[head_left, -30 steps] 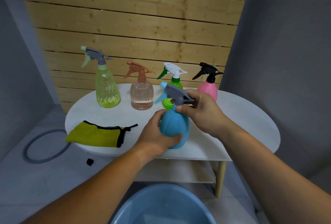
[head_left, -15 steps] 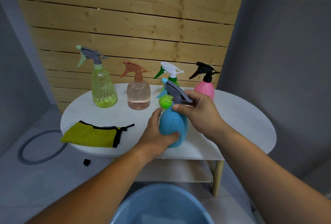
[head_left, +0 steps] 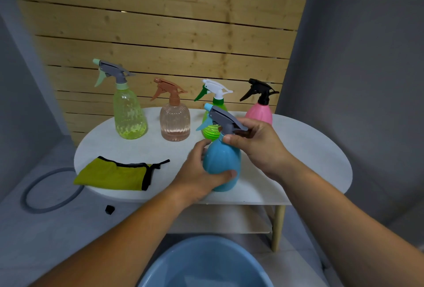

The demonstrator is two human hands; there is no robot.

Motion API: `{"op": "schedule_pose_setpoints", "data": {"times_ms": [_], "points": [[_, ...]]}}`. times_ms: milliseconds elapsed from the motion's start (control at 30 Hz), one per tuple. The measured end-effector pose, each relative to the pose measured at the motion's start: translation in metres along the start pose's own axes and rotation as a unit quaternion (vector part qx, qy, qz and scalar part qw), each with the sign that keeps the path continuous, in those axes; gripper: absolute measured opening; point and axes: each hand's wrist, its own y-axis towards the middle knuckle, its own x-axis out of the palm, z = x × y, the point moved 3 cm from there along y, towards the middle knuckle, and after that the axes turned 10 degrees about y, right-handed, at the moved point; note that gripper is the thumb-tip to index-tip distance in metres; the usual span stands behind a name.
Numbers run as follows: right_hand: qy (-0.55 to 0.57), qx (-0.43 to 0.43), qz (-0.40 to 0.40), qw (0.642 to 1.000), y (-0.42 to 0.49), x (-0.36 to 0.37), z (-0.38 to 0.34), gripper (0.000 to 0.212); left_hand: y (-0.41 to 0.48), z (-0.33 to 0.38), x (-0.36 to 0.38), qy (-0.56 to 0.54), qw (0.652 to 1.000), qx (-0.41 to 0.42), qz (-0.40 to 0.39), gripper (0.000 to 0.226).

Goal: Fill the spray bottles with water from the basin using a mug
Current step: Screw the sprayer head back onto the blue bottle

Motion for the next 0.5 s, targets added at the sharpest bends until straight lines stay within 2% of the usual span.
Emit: {"op": "schedule_pose_setpoints", "data": {"times_ms": [100, 167, 233, 267, 333, 433, 500], "points": [[0.004, -0.002, -0.001, 1.0, 0.0, 0.001, 0.0, 0.026, 0.003, 0.001, -0.004, -0.034, 0.999, 0.003, -0.021, 0.094], [-0.004, -0.005, 0.003, 1.0, -0.001, 0.0, 0.0, 0.024, 0.004, 0.0, -0.01, 0.025, 0.999, 0.018, 0.009, 0.088], [-0.006, -0.008, 0.002, 1.0, -0.001, 0.0, 0.0, 0.023, 0.003, 0.0, -0.009, 0.049, 0.999, 0.021, 0.01, 0.096], [-0.003, -0.007, 0.001, 1.0, -0.001, 0.0, 0.0, 0.023, 0.003, -0.001, -0.006, 0.019, 1.0, 0.015, -0.009, 0.102], [0.002, -0.005, 0.002, 1.0, -0.001, 0.0, 0.0, 0.024, 0.003, -0.001, -0.004, -0.02, 0.999, 0.005, -0.028, 0.097], [-0.008, -0.005, 0.01, 1.0, -0.001, -0.001, 0.0, 0.022, 0.005, 0.003, -0.008, 0.033, 0.999, 0.018, 0.019, 0.084], [-0.005, -0.005, 0.008, 1.0, -0.001, -0.001, 0.0, 0.022, 0.004, 0.003, -0.006, 0.04, 0.999, 0.019, 0.023, 0.094]]}}
